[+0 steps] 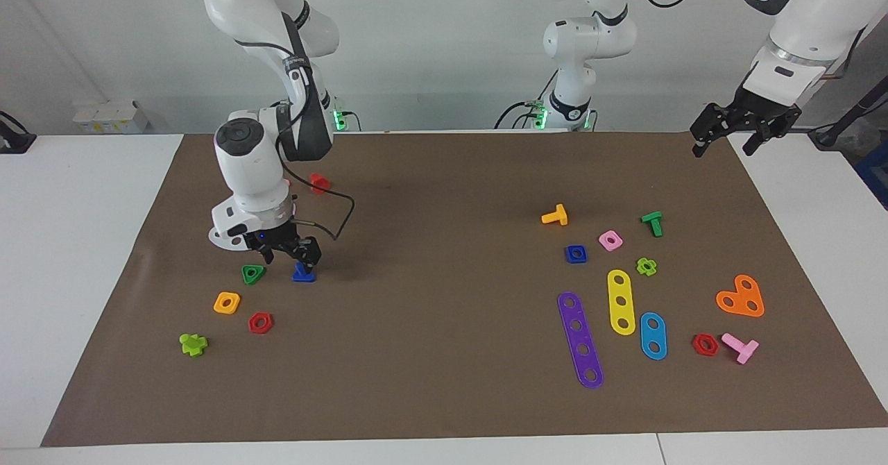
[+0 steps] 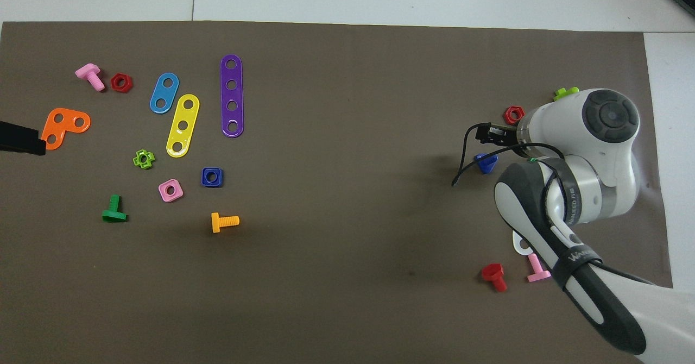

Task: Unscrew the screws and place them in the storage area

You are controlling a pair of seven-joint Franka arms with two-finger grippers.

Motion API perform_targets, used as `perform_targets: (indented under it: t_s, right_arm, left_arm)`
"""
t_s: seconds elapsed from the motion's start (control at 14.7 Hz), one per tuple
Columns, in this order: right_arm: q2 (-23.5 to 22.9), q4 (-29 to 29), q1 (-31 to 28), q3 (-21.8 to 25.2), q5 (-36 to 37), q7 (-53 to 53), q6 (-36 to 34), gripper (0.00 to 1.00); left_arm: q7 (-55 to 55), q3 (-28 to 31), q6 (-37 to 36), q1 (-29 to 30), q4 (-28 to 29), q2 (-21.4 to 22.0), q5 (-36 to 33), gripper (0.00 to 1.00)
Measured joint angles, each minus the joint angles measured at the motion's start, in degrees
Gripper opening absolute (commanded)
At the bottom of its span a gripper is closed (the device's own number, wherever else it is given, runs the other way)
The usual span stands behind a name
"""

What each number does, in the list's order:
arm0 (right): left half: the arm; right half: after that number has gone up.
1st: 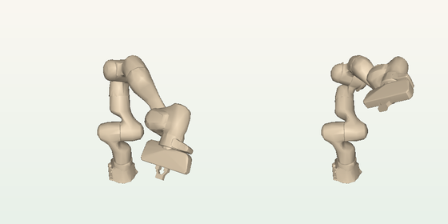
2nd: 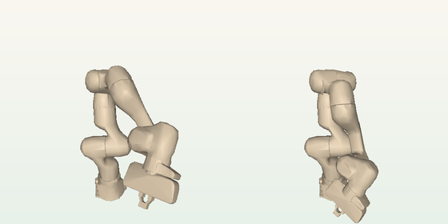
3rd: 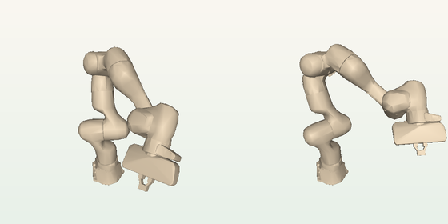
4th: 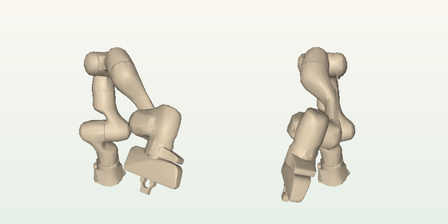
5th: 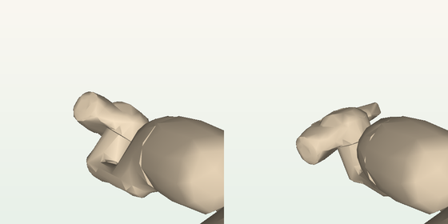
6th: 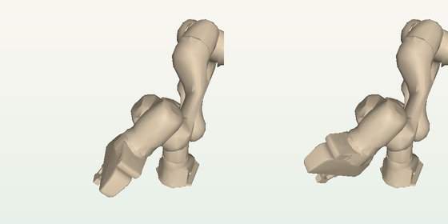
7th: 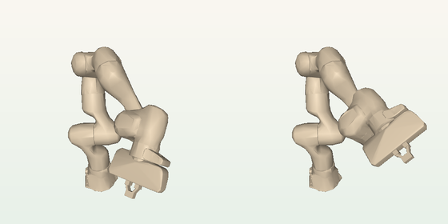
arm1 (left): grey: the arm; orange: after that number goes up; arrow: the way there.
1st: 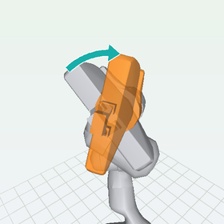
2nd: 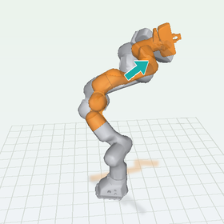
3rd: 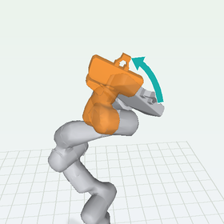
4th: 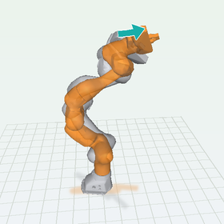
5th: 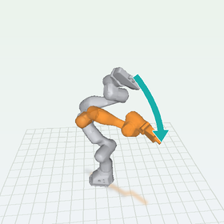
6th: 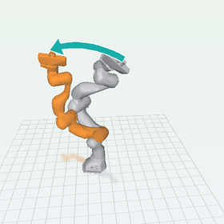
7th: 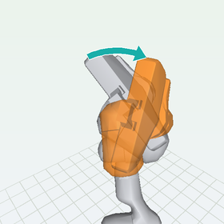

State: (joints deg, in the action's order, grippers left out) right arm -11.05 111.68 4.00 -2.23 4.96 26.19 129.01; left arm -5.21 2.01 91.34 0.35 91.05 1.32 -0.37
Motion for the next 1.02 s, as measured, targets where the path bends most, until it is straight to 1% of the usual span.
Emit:
perform_targets:
  t_s: [0.14, 0.34, 0.55, 0.82, 1.02]
  right_arm:
    - [2.1, -3.0, -0.7, 0.0, 0.0, -0.4, -4.3, 1.0]
    - [6.1, -5.9, -1.5, 0.1, -0.1, -4.2, -9.6, 1.0]
    - [9.3, -10.4, -2.0, 0.1, -0.2, -5.5, -18.5, 1.0]
    - [10.0, -19.3, -2.1, 0.1, -3.2, -5.7, -30.8, 1.0]
    - [10.0, -21.0, -2.1, 0.1, -3.5, -7.9, -33.8, 1.0]
  left_arm:
    - [0.0, 0.0, 0.0, 0.0, 0.0, 0.0, 0.0, 1.0]
    - [0.0, 0.0, 0.0, 0.0, 0.0, 0.0, 0.0, 1.0]
    - [0.0, 0.0, 0.0, 0.0, 0.0, 0.0, 0.0, 1.0]
    - [0.0, 0.0, 0.0, 0.0, 0.0, 0.0, 0.0, 1.0]
    - [0.0, 0.0, 0.0, 0.0, 0.0, 0.0, 0.0, 1.0]
